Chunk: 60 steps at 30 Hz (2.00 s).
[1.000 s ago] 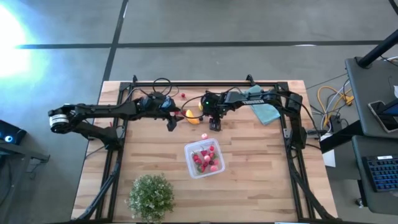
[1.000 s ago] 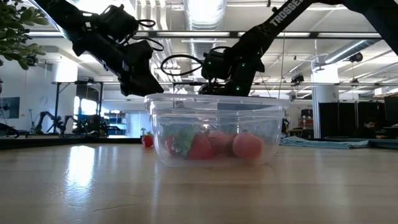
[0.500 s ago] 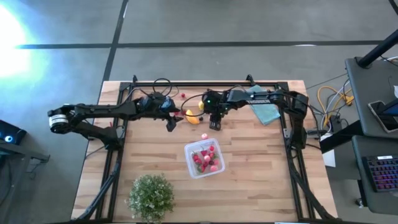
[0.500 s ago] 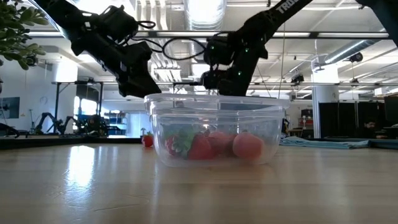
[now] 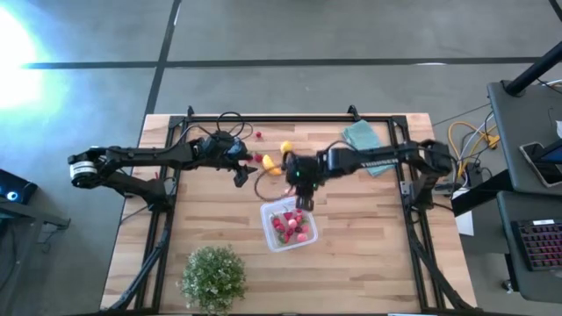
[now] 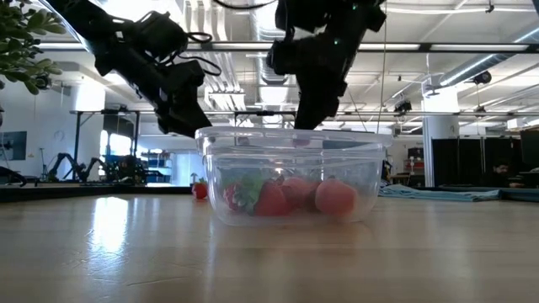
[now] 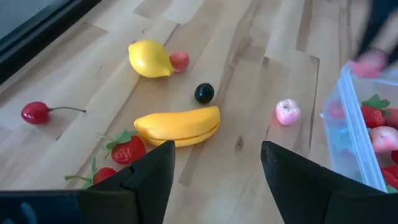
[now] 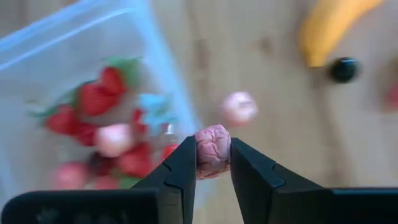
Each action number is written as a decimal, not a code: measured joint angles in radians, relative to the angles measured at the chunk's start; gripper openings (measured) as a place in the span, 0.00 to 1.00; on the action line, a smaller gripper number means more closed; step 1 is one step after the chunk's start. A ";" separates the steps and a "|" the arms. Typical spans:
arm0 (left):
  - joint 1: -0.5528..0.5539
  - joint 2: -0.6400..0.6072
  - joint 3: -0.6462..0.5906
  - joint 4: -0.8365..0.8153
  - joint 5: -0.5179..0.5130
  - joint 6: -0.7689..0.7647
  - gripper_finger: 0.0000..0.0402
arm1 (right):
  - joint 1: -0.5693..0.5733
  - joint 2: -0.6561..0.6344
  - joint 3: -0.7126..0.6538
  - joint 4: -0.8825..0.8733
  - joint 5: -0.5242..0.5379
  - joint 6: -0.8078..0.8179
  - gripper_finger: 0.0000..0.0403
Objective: Pick and placing Produce into tupperware
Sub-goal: Put the peach into the transparent bin, then put the strawberry into the transparent bin
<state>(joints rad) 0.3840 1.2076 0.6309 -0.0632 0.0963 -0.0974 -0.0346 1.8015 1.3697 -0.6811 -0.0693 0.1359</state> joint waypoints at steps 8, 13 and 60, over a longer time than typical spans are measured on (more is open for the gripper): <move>0.000 0.000 0.004 0.030 0.000 0.003 0.56 | 0.144 0.027 0.000 0.007 -0.012 0.152 0.21; 0.000 0.000 0.004 0.066 0.000 0.004 0.56 | 0.157 0.042 0.000 0.013 -0.005 0.282 0.30; 0.181 0.393 0.195 -0.221 -0.102 -0.131 0.56 | -0.157 -0.348 0.080 -0.179 0.438 0.182 0.61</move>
<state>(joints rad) 0.5648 1.6008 0.8261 -0.2845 -0.0056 -0.2281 -0.1913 1.4533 1.4494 -0.8597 0.3683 0.3179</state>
